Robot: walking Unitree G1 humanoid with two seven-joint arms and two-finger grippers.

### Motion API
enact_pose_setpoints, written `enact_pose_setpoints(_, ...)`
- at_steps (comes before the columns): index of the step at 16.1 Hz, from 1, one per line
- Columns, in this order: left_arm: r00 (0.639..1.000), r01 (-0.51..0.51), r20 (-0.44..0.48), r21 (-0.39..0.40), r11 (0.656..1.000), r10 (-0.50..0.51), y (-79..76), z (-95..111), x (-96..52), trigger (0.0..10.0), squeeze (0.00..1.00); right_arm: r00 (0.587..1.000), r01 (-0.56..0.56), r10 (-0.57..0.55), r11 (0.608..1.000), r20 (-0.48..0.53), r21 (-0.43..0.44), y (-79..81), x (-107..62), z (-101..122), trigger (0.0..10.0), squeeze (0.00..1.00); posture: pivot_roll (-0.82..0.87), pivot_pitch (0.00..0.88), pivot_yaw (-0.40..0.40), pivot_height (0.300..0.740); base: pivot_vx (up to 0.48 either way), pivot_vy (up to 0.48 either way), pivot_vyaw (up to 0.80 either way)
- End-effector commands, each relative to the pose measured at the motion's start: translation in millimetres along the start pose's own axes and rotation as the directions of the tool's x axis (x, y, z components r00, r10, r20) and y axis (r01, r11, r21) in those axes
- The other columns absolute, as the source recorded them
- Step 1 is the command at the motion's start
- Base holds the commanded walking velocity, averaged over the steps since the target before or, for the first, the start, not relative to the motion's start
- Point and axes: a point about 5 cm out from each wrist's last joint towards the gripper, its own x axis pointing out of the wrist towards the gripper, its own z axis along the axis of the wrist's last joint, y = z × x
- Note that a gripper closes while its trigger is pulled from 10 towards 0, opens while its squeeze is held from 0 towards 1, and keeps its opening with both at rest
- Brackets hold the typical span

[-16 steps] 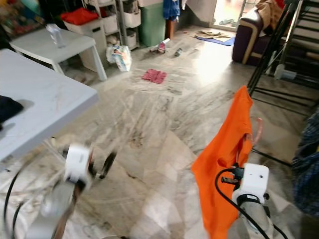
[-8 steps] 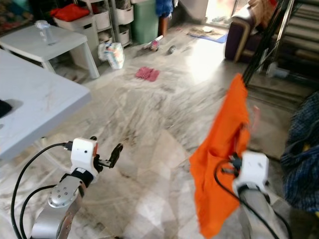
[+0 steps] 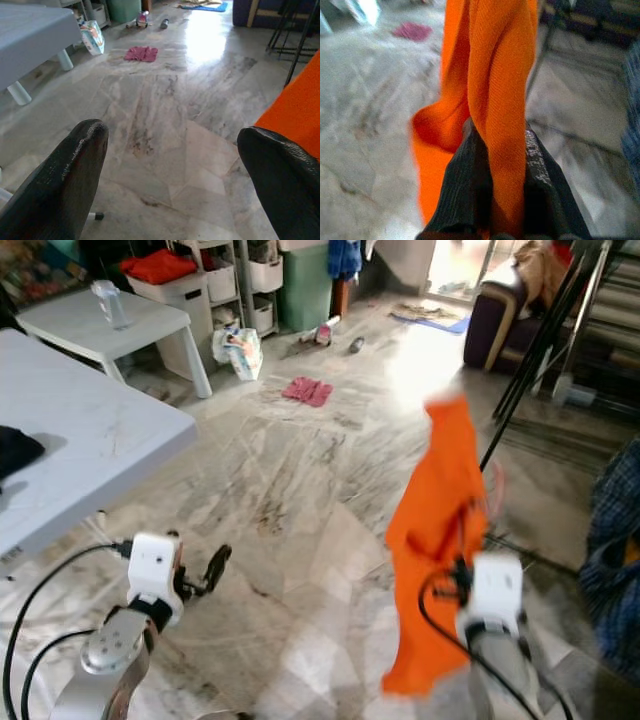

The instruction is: Hang hanger

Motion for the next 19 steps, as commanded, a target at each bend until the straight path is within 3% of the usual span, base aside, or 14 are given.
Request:
enact_pose_setpoints(1,1.000,0.011,-0.012,0.006,1.000,-0.011,-1.8,-1,0.8,10.0,0.00,0.997,0.046,-0.046,0.999,0.067,0.000,-8.3,2.0,13,10.0,0.00,0.02,0.076,0.015,0.740,0.000,0.000,0.00)
enact_pose_setpoints(4,0.999,0.032,-0.014,0.018,0.999,-0.032,-8.0,0,0.7,10.0,0.00,0.999,0.016,-0.015,0.999,0.036,-0.039,-7.7,3.0,5,10.0,0.00,0.05,0.118,-0.029,0.740,0.000,0.000,0.00)
enact_pose_setpoints(8,1.000,-0.003,-0.023,0.000,1.000,0.003,-4.8,3,-3.3,10.0,0.00,0.995,0.008,-0.007,1.000,0.101,-0.017,-1.4,14.9,32,10.0,0.00,0.02,0.144,-0.059,0.740,0.000,0.000,0.00)
enact_pose_setpoints(11,1.000,-0.017,0.026,0.043,0.999,0.016,9.6,29,24.2,10.0,0.00,0.982,-0.035,0.033,0.999,0.184,0.004,17.3,33.1,62,10.0,0.00,0.03,0.093,-0.038,0.740,0.000,0.000,0.00)
enact_pose_setpoints(13,0.997,-0.073,0.031,0.115,0.991,0.070,28.0,27,33.3,10.0,0.00,0.981,-0.034,0.027,0.999,0.194,0.031,23.7,32.6,58,10.0,0.00,0.02,0.060,-0.013,0.740,0.000,0.000,0.00)
enact_pose_setpoints(15,0.987,-0.139,0.100,0.150,0.979,0.125,46.2,45,35.8,10.0,0.00,0.975,-0.109,0.101,0.994,0.198,0.031,37.5,33.6,60,10.0,0.00,0.04,0.025,0.010,0.740,0.000,0.000,0.00)
enact_pose_setpoints(17,0.970,-0.228,0.120,0.141,0.963,0.212,60.8,46,31.2,10.0,0.00,0.973,-0.131,0.122,0.991,0.196,0.031,45.2,38.6,59,10.0,0.00,0.06,0.000,0.027,0.740,0.000,0.000,0.00)
enact_pose_setpoints(19,0.958,-0.265,0.153,0.139,0.954,0.243,62.9,47,24.1,10.0,0.00,0.967,-0.142,0.131,0.989,0.219,0.039,47.0,40.8,64,10.0,0.00,0.08,0.000,0.021,0.740,0.000,0.000,0.00)
